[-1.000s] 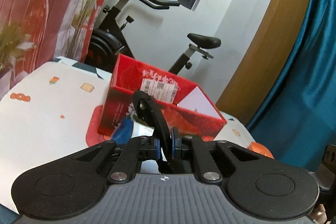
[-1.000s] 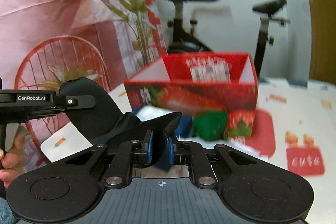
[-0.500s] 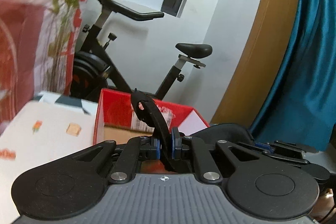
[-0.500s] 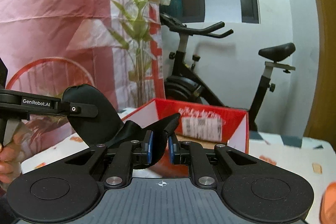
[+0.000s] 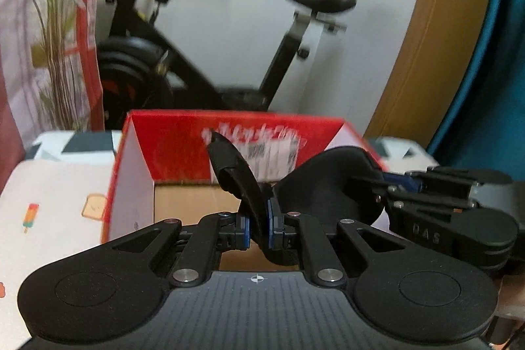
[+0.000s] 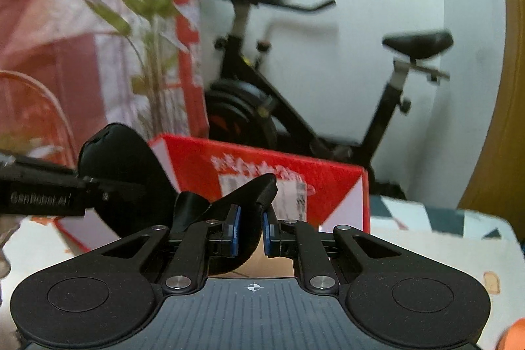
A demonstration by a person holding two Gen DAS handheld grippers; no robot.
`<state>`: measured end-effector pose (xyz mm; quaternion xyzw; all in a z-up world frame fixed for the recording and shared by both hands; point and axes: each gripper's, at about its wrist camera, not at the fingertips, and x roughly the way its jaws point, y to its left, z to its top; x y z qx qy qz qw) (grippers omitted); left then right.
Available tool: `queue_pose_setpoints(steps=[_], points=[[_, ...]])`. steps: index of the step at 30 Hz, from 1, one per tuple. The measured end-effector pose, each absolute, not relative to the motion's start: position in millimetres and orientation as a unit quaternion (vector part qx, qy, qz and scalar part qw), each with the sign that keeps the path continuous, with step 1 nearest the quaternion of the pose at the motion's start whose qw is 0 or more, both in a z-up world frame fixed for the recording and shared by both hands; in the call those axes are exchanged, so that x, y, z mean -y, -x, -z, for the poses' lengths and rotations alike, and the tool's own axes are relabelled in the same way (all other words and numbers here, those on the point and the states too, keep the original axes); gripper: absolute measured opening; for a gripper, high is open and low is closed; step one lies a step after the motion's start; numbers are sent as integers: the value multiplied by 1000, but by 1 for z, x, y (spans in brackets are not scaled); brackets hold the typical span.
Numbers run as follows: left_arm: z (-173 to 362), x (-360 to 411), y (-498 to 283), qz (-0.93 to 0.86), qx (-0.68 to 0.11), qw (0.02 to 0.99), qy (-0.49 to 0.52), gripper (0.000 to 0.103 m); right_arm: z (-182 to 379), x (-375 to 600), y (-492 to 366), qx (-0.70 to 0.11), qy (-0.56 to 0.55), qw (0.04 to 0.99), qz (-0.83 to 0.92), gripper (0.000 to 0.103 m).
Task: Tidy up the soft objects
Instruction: 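Lower the eye mask into the red box and open both grippers, then move both grippers back to the blue-and-white packet beside the box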
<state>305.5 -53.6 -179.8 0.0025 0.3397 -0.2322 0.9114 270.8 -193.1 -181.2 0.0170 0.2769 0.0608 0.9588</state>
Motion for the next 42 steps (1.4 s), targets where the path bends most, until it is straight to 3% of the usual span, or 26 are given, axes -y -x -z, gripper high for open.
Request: queue_pose_setpoints(steps=[19, 22, 24, 26, 32, 35, 42], points=[[226, 63, -348, 242, -448, 860, -26, 12, 246, 184, -325, -439, -28, 898, -34, 12], [224, 60, -346, 250, -444, 860, -25, 21, 251, 185, -327, -452, -36, 891, -30, 13], [220, 58, -345, 251, -437, 863, -27, 38, 253, 185, -327, -456, -34, 889, -29, 13], [215, 54, -344, 252, -431, 866, -26, 44, 254, 186, -328, -459, -33, 888, -28, 13], [200, 43, -341, 239, -407, 881, -20, 46, 254, 186, -328, -462, -45, 885, -28, 14], [189, 39, -334, 229, -382, 895, -22, 55, 253, 185, -328, -463, -39, 885, -24, 18], [175, 35, -322, 209, -351, 913, -11, 55, 247, 184, -322, -451, -13, 893, 1, 29]])
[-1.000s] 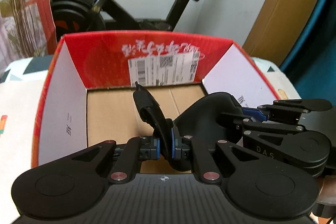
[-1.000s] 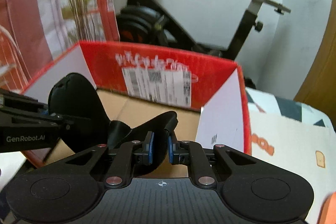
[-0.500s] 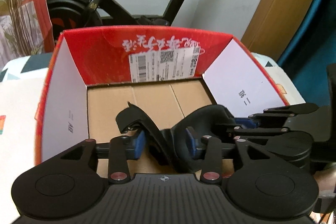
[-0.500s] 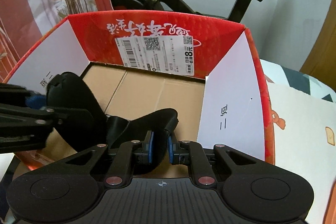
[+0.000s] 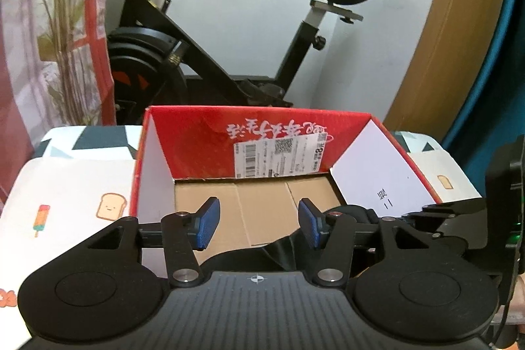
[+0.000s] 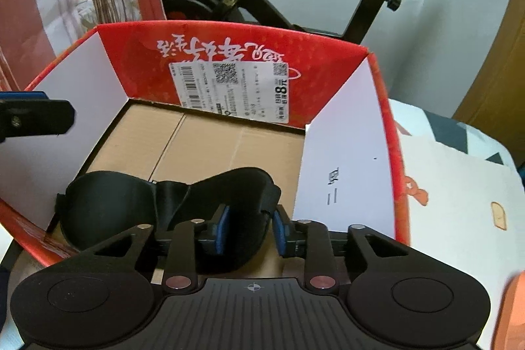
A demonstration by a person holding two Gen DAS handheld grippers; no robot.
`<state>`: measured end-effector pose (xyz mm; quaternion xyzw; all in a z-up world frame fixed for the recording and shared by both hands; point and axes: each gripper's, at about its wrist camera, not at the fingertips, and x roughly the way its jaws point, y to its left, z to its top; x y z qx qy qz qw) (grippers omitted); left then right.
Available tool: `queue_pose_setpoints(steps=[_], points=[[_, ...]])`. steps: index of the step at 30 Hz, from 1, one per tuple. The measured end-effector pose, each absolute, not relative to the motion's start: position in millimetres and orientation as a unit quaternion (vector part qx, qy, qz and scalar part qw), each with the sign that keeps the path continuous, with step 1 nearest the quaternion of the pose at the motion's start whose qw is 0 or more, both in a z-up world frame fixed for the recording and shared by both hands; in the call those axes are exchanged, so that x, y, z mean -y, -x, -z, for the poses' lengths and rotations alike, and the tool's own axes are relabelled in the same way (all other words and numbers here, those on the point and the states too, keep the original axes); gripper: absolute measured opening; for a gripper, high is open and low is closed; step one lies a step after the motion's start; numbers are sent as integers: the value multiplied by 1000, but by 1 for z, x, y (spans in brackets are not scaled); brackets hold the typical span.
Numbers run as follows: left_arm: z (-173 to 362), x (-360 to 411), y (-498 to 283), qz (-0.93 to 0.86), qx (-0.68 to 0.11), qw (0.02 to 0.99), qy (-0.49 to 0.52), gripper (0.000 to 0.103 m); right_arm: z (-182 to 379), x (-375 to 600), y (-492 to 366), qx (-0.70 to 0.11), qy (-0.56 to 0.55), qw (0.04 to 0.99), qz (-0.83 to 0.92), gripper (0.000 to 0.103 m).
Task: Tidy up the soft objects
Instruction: 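Move both grippers back to the blue-and-white packet beside the box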
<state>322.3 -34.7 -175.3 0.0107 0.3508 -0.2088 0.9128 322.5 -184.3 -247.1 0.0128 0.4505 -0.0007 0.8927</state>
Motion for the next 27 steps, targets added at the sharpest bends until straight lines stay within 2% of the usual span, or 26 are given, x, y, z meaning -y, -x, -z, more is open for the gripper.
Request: queue_pose_setpoints(steps=[1, 4, 5, 6, 10, 15, 27], points=[[173, 34, -320, 207, -348, 914, -11, 55, 246, 185, -321, -449, -13, 893, 1, 31], [170, 33, -310, 205, -335, 920, -10, 56, 236, 181, -312, -432, 0, 902, -1, 48], [168, 32, -306, 204, -332, 921, -8, 56, 232, 179, -308, -422, 7, 907, -4, 61], [168, 31, -302, 203, -330, 922, -7, 56, 227, 178, -304, -412, 14, 911, -3, 70], [167, 26, -284, 201, -324, 925, -4, 56, 211, 179, -288, -385, 22, 923, -9, 73], [169, 20, -258, 196, -315, 929, 2, 60, 197, 189, -257, -326, -10, 945, -20, 83], [198, 12, -209, 194, -336, 921, 37, 62, 215, 200, -170, -240, -63, 968, -29, 84]])
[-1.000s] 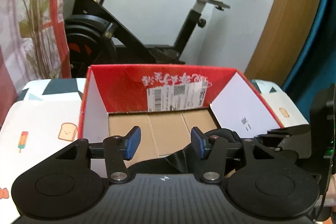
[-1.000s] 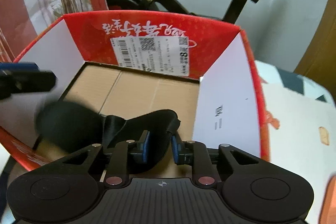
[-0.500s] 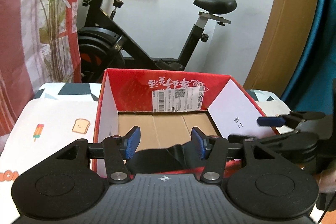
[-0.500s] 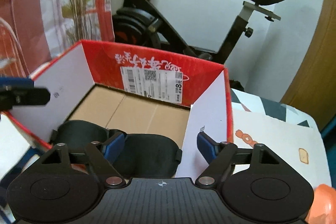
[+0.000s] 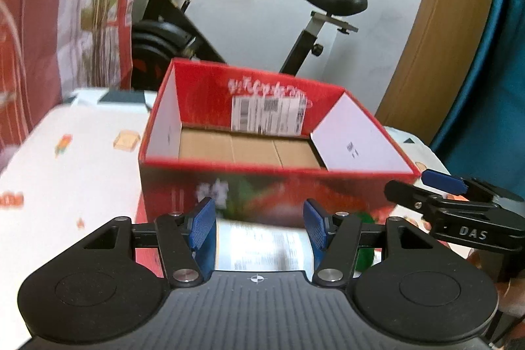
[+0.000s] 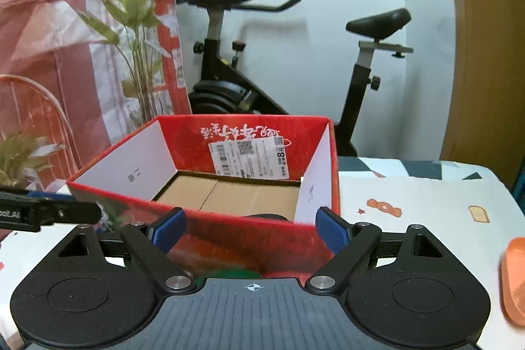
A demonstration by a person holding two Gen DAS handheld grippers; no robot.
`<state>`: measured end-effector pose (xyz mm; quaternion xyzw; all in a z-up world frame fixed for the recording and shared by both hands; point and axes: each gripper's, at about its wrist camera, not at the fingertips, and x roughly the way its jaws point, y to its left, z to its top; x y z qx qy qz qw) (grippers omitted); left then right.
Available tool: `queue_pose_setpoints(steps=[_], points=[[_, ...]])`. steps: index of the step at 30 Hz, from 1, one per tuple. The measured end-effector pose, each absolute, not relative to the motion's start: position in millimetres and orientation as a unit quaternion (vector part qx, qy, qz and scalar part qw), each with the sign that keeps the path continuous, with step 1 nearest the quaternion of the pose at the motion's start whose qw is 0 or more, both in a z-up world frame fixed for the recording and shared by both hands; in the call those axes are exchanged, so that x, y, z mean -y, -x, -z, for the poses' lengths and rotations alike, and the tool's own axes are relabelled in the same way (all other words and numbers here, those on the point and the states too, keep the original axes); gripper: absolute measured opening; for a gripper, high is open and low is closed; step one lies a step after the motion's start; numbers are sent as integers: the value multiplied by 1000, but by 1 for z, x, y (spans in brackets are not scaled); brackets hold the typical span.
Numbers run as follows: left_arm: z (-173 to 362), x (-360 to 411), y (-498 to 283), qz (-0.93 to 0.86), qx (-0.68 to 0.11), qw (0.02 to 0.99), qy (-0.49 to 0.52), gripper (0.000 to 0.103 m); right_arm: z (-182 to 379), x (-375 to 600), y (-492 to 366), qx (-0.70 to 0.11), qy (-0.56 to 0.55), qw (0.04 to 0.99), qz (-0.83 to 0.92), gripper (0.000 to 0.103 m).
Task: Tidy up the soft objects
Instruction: 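Move both grippers back to the blue-and-white packet beside the box, then close the left gripper on the blue packet while the right gripper grasps it too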
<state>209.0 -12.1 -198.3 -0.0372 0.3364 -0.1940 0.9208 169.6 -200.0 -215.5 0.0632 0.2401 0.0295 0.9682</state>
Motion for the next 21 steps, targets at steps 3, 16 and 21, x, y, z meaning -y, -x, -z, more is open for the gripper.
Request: queue_pose_setpoints(steps=[3, 16, 21], points=[[207, 10, -205, 191, -350, 916, 48, 62, 222, 200, -151, -227, -80, 970, -30, 84], [223, 5, -189, 185, -372, 908, 58, 62, 256, 187, -121, -253, -87, 962, -48, 79], [220, -4, -187, 178, -371, 909, 69, 61, 253, 185, -110, -255, -101, 960, -62, 72]])
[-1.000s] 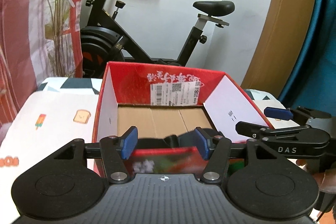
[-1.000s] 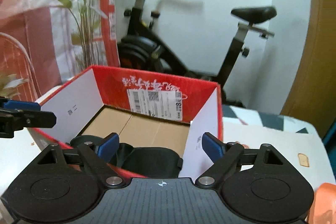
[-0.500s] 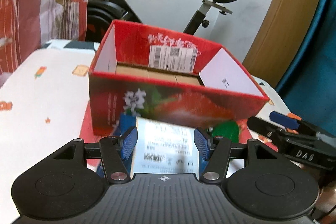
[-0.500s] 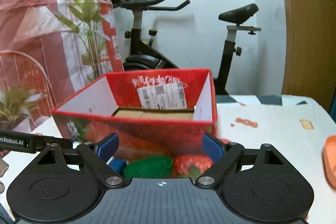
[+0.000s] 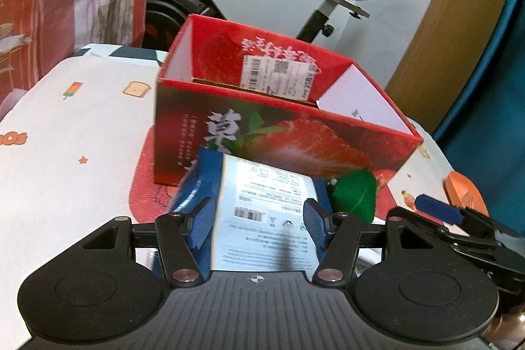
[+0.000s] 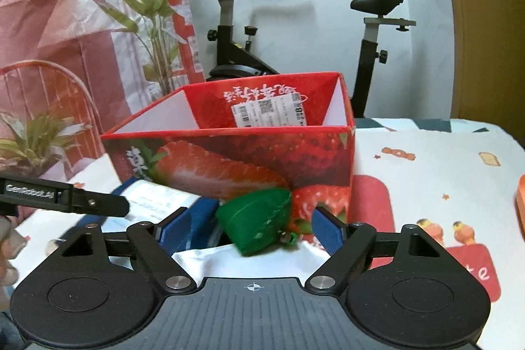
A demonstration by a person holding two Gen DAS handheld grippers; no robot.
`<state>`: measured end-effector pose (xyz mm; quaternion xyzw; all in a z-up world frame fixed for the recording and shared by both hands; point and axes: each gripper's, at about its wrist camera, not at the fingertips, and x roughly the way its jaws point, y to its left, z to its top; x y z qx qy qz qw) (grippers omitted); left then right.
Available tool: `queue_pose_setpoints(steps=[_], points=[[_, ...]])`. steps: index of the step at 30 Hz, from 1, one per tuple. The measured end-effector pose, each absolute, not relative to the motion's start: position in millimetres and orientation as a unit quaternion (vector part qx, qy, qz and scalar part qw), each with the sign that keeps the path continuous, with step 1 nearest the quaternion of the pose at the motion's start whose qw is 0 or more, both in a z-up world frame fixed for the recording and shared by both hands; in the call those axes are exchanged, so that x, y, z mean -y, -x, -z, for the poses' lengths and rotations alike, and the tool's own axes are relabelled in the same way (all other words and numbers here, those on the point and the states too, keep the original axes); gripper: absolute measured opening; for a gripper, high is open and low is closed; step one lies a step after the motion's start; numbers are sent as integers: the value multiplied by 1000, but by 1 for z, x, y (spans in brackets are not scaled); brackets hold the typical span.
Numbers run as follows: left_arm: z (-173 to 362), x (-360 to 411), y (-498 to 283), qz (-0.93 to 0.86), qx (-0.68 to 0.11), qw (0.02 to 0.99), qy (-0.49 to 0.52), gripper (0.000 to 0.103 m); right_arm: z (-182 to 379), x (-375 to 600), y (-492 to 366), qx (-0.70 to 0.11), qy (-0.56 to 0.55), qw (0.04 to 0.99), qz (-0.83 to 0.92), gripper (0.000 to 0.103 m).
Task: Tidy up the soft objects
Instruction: 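Close the left gripper on the blue packet while the right gripper grasps it too, then lift the blue packet with both grippers and carry it over the red box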
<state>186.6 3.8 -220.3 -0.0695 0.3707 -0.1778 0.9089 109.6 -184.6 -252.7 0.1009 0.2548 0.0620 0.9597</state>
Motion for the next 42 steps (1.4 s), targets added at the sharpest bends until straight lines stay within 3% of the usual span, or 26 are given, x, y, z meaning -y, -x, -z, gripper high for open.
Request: queue_pose_setpoints(steps=[6, 12, 31, 42], points=[[214, -22, -190, 161, -357, 916, 89, 56, 246, 167, -117, -267, -88, 955, -100, 50], [216, -31, -197, 165, -358, 914, 95, 44, 248, 147, -140, -296, -97, 941, -133, 47], [247, -40, -209, 179, -382, 900, 109, 44, 278, 126, -174, -375, -90, 911, -146, 47], [247, -32, -199, 202, -380, 896, 104, 41, 273, 121, -170, -364, -74, 918, -140, 31]])
